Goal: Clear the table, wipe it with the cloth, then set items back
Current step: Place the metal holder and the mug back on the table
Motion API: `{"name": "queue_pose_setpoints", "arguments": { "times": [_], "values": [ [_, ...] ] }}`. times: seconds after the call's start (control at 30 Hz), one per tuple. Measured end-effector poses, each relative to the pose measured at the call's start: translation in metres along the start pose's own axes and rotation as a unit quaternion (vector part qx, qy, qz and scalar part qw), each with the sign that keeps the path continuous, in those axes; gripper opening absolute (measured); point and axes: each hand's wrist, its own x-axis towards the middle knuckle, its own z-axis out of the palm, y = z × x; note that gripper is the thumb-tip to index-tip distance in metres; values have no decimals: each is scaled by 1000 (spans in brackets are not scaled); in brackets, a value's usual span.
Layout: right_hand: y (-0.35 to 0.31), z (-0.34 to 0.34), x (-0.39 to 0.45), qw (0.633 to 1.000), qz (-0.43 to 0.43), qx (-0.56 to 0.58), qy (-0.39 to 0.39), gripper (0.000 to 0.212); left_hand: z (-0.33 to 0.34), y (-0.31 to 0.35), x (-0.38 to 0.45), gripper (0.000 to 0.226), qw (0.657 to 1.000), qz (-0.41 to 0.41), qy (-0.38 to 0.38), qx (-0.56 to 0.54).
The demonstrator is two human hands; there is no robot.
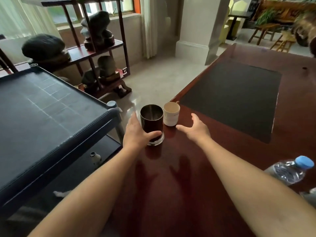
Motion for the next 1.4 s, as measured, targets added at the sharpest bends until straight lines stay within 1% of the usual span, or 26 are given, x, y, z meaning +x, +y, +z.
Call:
{"name": "queue_pose_setpoints", "arguments": {
  "times": [0.07, 0.17, 0.33, 0.4, 0.47, 0.5, 0.57, 0.63, 0.73, 0.87, 0.93, 1.07, 1.27, 1.4],
  "values": [
    [7, 17, 18, 999, 21, 30, 0, 104, 14, -12, 13, 130, 999, 3, 5, -48],
    [14, 42, 47, 997, 40, 59, -1, 111, 31, -29, 35, 135, 996, 2, -4, -84],
    [16, 77, 92, 991, 39, 125, 10, 121, 48, -52, 58, 141, 992, 10, -13, -126],
    [16, 90, 106, 986, 34, 159, 23, 126, 53, -53, 64, 136, 987, 33, -27, -152],
    [15, 100, 118, 979, 34, 198, 37, 135, 59, -53, 69, 118, 975, 70, -33, -209],
    [14, 104, 123, 975, 34, 215, 44, 140, 63, -53, 72, 114, 969, 78, -32, -231],
    [14, 110, 132, 968, 31, 244, 52, 143, 71, -55, 74, 122, 966, 71, -31, -246],
    [14, 116, 140, 963, 19, 262, 56, 137, 77, -56, 73, 125, 969, 59, -19, -240],
    [14, 123, 147, 958, -2, 274, 81, 125, 82, -56, 72, 122, 965, 53, -18, -258],
    [12, 129, 152, 955, -20, 278, 99, 95, 84, -54, 75, 116, 965, 56, -25, -255],
    [8, 128, 150, 956, -16, 276, 101, 87, 84, -54, 76, 115, 964, 54, -27, -260],
    [6, 121, 138, 956, -21, 268, 115, 80, 81, -51, 76, 114, 961, 61, -34, -268],
    [10, 87, 107, 945, -24, 291, 145, 83, 78, -31, 72, 112, 957, 91, -41, -273],
    [23, 56, 84, 937, -15, 302, 176, 81, 83, -4, 67, 97, 950, 115, -51, -287]
  ]
}}
